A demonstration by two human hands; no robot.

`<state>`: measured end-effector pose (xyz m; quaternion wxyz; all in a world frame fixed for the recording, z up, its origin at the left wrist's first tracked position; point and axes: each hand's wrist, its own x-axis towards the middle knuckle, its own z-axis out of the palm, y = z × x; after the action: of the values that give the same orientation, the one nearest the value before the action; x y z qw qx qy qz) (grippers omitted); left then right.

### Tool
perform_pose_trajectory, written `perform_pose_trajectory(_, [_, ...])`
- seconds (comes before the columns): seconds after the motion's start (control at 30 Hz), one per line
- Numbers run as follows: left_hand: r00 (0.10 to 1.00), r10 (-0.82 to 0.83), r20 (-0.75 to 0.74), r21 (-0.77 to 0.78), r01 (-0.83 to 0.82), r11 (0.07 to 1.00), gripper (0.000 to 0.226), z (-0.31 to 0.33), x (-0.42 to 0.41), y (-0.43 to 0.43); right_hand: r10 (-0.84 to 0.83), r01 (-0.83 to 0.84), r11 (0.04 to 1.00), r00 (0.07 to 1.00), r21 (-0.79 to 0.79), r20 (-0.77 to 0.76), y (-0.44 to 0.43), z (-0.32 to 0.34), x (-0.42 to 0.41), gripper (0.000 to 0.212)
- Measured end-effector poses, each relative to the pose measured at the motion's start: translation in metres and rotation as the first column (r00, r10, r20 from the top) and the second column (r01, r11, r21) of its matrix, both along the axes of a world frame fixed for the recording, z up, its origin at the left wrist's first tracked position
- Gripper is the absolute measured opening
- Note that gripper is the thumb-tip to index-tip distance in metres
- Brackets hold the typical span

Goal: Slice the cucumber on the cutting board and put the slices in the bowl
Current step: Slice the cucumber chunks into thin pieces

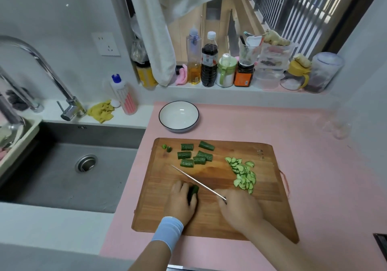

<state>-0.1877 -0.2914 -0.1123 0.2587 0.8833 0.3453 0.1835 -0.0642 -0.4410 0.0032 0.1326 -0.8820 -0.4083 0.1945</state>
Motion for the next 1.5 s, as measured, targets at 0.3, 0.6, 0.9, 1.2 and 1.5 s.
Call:
perform_pose_trajectory(0.3, [0.988,-0.035,0.153,0.020,0.032,0.999,0.033,-0.008,0.010,-0.004,0.071,-0.072,0.997,0.994,0.006,0.083,-0.009,-0.010,-0.005,0.037])
perform_pose_trajectory(0.6, [0.975,-0.055,0.217,0.095,0.035,0.995,0.021,-0.008,0.009,-0.002,0.084,-0.085,0.996,0.994,0.015,0.076,-0.015,-0.013,-0.010,0.034])
perform_pose_trajectory(0.9, [0.976,-0.051,0.212,0.082,0.034,0.996,0.027,-0.006,0.010,-0.003,0.092,-0.090,0.995,0.993,-0.031,0.070,-0.013,-0.013,-0.004,0.035])
perform_pose_trajectory(1.2, [0.973,-0.041,0.227,0.111,0.016,0.994,0.008,-0.009,0.012,-0.001,0.060,-0.065,0.996,0.995,-0.068,-0.075,-0.003,-0.006,0.003,0.032])
perform_pose_trajectory(1.5, [0.973,-0.046,0.228,0.098,0.024,0.995,0.008,-0.009,0.011,-0.001,0.094,-0.096,0.992,0.995,-0.078,-0.027,0.002,-0.008,0.000,0.025])
